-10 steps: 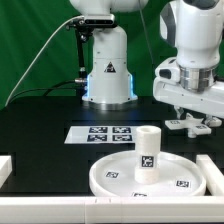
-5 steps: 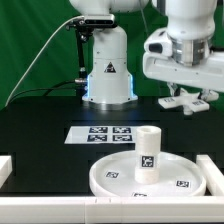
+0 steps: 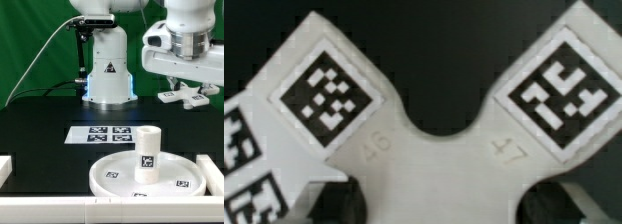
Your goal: Assemble round table
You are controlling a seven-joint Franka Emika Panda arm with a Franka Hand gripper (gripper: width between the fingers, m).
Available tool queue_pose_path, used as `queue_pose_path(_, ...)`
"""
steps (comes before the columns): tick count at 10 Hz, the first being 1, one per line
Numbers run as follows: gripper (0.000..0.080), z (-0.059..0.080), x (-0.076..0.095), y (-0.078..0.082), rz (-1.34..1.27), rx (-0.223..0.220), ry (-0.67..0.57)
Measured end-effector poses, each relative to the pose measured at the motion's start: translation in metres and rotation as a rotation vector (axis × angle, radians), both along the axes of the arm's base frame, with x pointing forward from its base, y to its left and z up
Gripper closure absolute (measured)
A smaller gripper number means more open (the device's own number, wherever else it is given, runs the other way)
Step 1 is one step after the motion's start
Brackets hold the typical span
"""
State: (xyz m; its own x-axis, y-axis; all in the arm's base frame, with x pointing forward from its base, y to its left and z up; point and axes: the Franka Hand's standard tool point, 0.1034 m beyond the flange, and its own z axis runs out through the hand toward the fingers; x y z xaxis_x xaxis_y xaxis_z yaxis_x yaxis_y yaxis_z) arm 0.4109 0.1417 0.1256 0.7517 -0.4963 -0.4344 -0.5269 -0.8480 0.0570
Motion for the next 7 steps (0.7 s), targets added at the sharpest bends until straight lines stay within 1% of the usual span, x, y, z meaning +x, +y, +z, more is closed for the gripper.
queue_pose_path(2,0.0367,0.024,0.047,-0.021,0.038,0.050,-0.028)
queue_pose_path(3,0.0367,0.038,0.071,-0.030,0.077,0.084,-0.031)
queue_pose_path(4,0.0367,0.043,0.083,-0.030,0.081,0.091,-0.035)
queue_pose_path(7,0.0367,0.041,0.083,-0.030,0.080,0.090,-0.036)
